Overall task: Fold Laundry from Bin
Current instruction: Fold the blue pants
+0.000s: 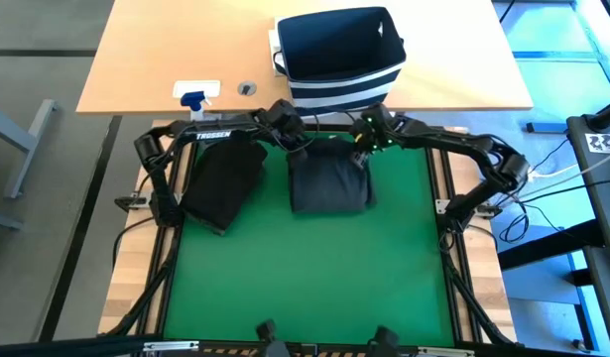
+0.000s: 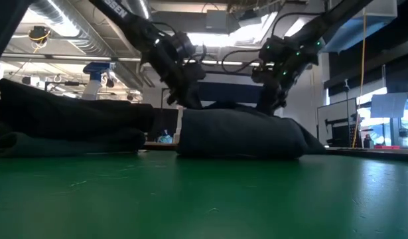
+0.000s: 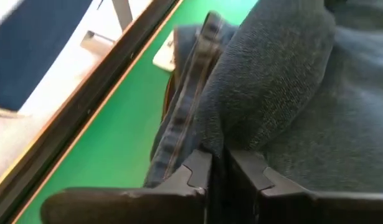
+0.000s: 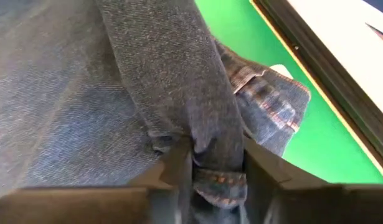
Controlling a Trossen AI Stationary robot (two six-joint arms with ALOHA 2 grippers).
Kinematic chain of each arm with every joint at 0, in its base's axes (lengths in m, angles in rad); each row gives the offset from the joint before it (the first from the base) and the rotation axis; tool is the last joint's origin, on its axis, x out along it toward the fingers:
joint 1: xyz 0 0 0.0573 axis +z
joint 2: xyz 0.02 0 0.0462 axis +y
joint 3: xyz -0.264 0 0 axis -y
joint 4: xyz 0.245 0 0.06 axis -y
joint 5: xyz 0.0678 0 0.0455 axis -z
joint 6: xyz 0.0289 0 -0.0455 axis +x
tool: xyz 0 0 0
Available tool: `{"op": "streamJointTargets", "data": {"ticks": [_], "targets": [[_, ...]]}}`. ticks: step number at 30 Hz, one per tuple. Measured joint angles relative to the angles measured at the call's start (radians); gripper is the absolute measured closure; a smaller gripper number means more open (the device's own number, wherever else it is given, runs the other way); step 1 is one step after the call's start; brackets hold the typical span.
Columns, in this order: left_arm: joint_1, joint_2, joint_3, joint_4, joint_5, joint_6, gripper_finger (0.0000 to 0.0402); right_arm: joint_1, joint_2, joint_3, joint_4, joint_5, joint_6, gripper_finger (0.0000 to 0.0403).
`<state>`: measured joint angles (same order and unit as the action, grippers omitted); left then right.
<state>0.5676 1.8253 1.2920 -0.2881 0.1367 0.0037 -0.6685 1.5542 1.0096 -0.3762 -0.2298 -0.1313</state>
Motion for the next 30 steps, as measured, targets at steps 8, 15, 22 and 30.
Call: {"op": "streamJointTargets", "data": {"ticks": [8,15,22,30], "targets": [[0.013,-0.018,0.019,-0.031,-0.098,0.001,0.0294,0.000,0.033,0.030,0.045,0.238,-0.002,0.0205],[0.015,-0.132,0.081,-0.097,-0.161,-0.040,0.0267,0.000,0.032,0.223,-0.193,0.316,-0.043,0.0162],[-0.028,-0.163,0.067,-0.015,0.066,-0.124,0.0267,0.004,0.032,0.240,-0.180,-0.044,0.010,0.0158],[-0.089,-0.004,-0.054,0.074,-0.096,-0.127,0.0266,0.082,0.102,-0.020,0.261,0.041,0.106,0.0157]]}}
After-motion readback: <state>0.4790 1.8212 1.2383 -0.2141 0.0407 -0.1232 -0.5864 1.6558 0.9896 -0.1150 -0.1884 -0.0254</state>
